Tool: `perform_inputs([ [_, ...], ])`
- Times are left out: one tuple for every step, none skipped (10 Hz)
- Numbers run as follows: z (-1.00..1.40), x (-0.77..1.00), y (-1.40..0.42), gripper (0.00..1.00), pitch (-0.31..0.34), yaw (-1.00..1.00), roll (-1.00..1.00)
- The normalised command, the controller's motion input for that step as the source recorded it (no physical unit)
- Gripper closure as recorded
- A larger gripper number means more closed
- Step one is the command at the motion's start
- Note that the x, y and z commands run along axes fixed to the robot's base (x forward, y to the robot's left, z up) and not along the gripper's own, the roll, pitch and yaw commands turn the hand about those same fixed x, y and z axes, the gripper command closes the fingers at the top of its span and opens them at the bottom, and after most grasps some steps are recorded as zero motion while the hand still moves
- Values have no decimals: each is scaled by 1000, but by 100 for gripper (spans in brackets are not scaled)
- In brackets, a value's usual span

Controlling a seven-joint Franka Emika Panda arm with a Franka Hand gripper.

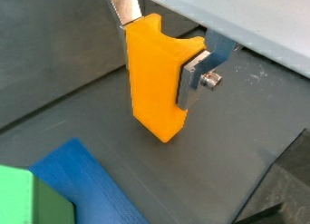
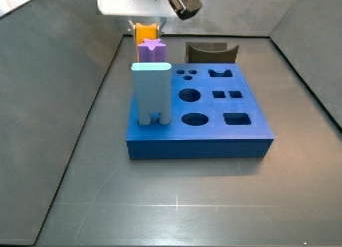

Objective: Pick up the arch object. Move up. Rotate the arch object. Move to above the board. Insert the arch object.
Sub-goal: Rotate the arch object.

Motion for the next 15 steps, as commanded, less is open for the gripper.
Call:
perform_inputs([
  [-247,33,-2,100,-38,23,-153],
  [0,0,0,0,0,0,0],
  [1000,0,0,0,0,0,0],
  [1000,-1,1,0,5,0,1],
  [1000,-21,4,0,28,-2,7],
  [966,-25,7,0,37,-5,16],
  [843,-23,10,0,43,-8,25],
  [712,-21,10,0,47,-10,34],
  [532,-19,12,0,52,-12,47],
  [394,-18,11,0,57,-13,55],
  [304,-14,11,0,58,-14,61],
  [0,0,0,0,0,1000,0],
  [-80,6,-3,0,0,1000,0],
  [-92,26,-11,0,-1,1000,1],
  [-55,31,-4,0,-2,1000,1],
])
